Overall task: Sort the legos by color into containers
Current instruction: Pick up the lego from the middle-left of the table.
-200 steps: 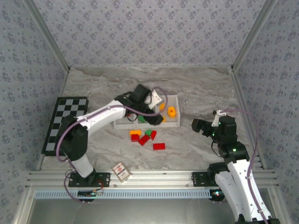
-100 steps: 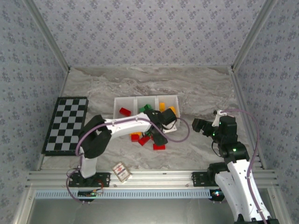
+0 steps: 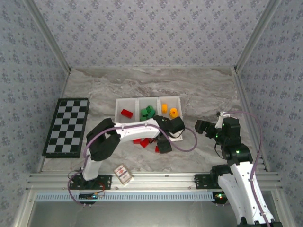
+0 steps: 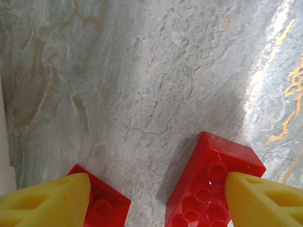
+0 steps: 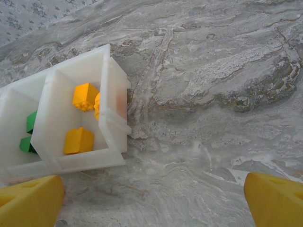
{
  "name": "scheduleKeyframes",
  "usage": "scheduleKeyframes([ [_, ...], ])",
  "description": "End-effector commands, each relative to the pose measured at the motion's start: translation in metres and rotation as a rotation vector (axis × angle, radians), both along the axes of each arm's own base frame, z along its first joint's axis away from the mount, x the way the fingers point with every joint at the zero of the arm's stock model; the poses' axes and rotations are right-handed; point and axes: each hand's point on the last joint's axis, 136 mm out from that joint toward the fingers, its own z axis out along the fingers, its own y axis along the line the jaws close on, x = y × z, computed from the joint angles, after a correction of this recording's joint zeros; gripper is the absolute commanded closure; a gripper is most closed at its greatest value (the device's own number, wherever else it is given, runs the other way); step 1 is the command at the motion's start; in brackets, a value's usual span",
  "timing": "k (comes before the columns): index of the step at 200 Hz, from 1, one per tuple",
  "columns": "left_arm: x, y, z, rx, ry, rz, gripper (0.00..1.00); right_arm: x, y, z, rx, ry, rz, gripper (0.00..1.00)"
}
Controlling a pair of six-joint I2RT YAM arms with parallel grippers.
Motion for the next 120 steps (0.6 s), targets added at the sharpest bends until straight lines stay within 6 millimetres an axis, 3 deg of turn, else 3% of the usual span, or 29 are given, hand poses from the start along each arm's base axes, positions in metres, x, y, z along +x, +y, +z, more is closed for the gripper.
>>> scheduleKeyframes([
  [1, -0.013, 0.010, -0.005, 0.039, 0.040, -0.031, 0.24, 0.000, -0.003, -0.004, 0.001, 0.007, -0.017, 0.00],
  [51, -0.010, 0.012, 0.021, -0.018, 0.007, -0.032, 0.19, 0.000, -0.003, -0.004, 0.001, 0.007, -0.018, 0.00],
  [74, -0.018, 0.014, 0.032, -0.055, 0.033, -0.073, 0.17, 0.000, -0.003, -0.003, 0.000, 0.008, -0.020, 0.00],
  [120, -0.036, 0.028, 0.023, -0.052, 0.070, -0.219, 0.13, 0.000, -0.003, -0.004, 0.001, 0.009, -0.020, 0.00],
])
